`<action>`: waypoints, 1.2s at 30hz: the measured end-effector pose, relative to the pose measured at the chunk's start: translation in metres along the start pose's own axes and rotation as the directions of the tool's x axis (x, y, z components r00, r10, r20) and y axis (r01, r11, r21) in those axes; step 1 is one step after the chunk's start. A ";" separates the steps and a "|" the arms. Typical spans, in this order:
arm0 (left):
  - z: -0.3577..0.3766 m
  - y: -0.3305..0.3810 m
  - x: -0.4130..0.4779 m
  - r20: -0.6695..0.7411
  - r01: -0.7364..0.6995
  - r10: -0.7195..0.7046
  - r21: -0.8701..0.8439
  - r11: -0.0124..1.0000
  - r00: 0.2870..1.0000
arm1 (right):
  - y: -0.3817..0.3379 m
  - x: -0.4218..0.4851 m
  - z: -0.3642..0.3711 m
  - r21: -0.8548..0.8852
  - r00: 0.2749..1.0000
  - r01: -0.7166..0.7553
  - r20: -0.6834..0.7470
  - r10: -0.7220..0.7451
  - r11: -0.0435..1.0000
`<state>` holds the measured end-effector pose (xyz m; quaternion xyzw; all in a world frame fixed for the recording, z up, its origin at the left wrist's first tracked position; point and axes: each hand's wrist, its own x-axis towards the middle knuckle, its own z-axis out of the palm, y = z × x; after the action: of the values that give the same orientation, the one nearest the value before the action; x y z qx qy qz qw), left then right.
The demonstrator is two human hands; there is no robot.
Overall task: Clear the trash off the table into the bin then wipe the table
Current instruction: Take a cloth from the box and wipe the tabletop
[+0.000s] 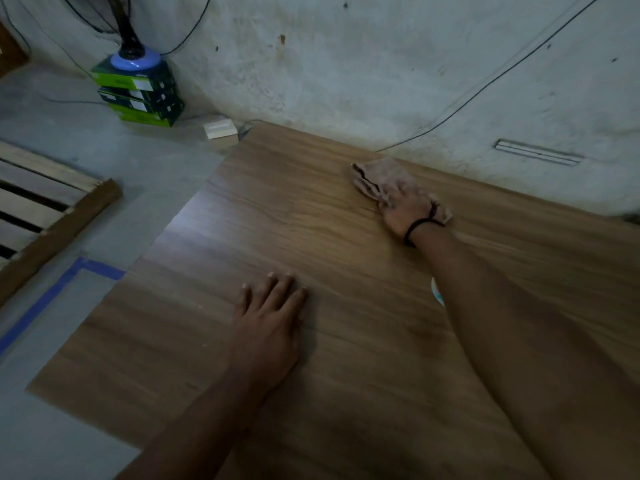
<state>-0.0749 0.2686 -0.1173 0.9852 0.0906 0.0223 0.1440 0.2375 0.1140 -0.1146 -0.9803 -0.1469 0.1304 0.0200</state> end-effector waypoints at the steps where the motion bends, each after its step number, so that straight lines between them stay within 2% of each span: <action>1: 0.001 0.000 0.000 0.009 -0.009 0.009 0.009 1.000 1.000 | 0.005 0.004 0.001 -0.005 1.000 -0.003 -0.002 0.003 1.000; 3: 0.001 -0.002 0.000 0.035 -0.011 0.011 0.010 1.000 0.999 | -0.007 -0.010 0.011 0.019 0.999 0.036 -0.025 -0.035 0.999; 5: -0.001 -0.003 -0.002 0.045 -0.012 0.011 0.019 1.000 0.999 | -0.036 -0.057 0.025 0.018 0.987 0.158 -0.021 -0.158 0.987; 9: -0.006 0.002 0.000 0.049 -0.003 0.002 0.028 1.000 0.999 | -0.071 -0.163 0.043 0.031 0.891 0.453 -0.059 -0.451 0.891; 11: -0.006 0.002 -0.002 0.047 -0.012 0.011 0.029 0.999 0.999 | -0.064 -0.171 0.039 0.017 0.875 0.482 -0.071 -0.480 0.876; 14: -0.006 0.000 -0.004 0.048 -0.028 0.027 0.026 0.999 0.998 | -0.026 -0.109 0.028 0.147 0.948 0.316 -0.101 -0.303 0.937; 17: -0.004 0.000 -0.003 0.036 -0.032 0.031 0.023 0.999 0.999 | 0.048 -0.024 0.024 0.085 0.999 0.021 -0.052 -0.017 0.996; 19: -0.002 -0.001 -0.002 0.026 -0.030 0.029 0.025 0.999 0.999 | 0.076 0.000 0.026 0.074 0.996 -0.077 -0.044 0.081 0.994; 21: -0.002 -0.003 -0.003 0.020 -0.026 0.025 0.019 0.999 0.999 | 0.057 -0.019 0.029 0.121 0.995 -0.070 -0.058 0.077 0.990; 24: -0.004 0.000 -0.003 0.019 -0.018 0.017 0.026 1.000 1.000 | -0.004 -0.103 0.041 0.183 0.991 0.121 -0.081 -0.107 0.976; 27: -0.007 0.004 -0.002 0.016 -0.030 0.029 0.052 0.998 0.999 | -0.043 -0.195 0.051 0.064 0.932 0.353 -0.108 -0.345 0.934; 29: -0.007 0.004 -0.003 0.012 -0.034 0.033 0.060 0.998 0.999 | -0.040 -0.211 0.050 0.039 0.908 0.407 -0.122 -0.400 0.912; 31: -0.006 0.002 -0.005 0.027 -0.031 0.030 0.057 0.998 0.999 | -0.020 -0.180 0.052 0.065 0.920 0.381 -0.123 -0.371 0.923; 32: -0.006 0.001 -0.005 0.036 -0.033 0.031 0.052 0.998 0.999 | -0.002 -0.150 0.055 0.088 0.944 0.318 -0.116 -0.308 0.944; 34: -0.004 0.000 -0.005 0.039 -0.038 0.037 0.043 0.998 0.999 | 0.045 -0.085 0.056 0.152 0.987 0.133 -0.113 -0.116 0.979; 36: -0.004 0.002 -0.005 0.021 -0.029 0.029 0.033 0.999 0.999 | 0.101 -0.033 0.050 0.117 0.995 -0.048 -0.084 0.058 0.992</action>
<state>-0.0793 0.2673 -0.1132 0.9888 0.0752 0.0126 0.1281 0.2222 0.0076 -0.1626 -0.9859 -0.1120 0.0963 0.0791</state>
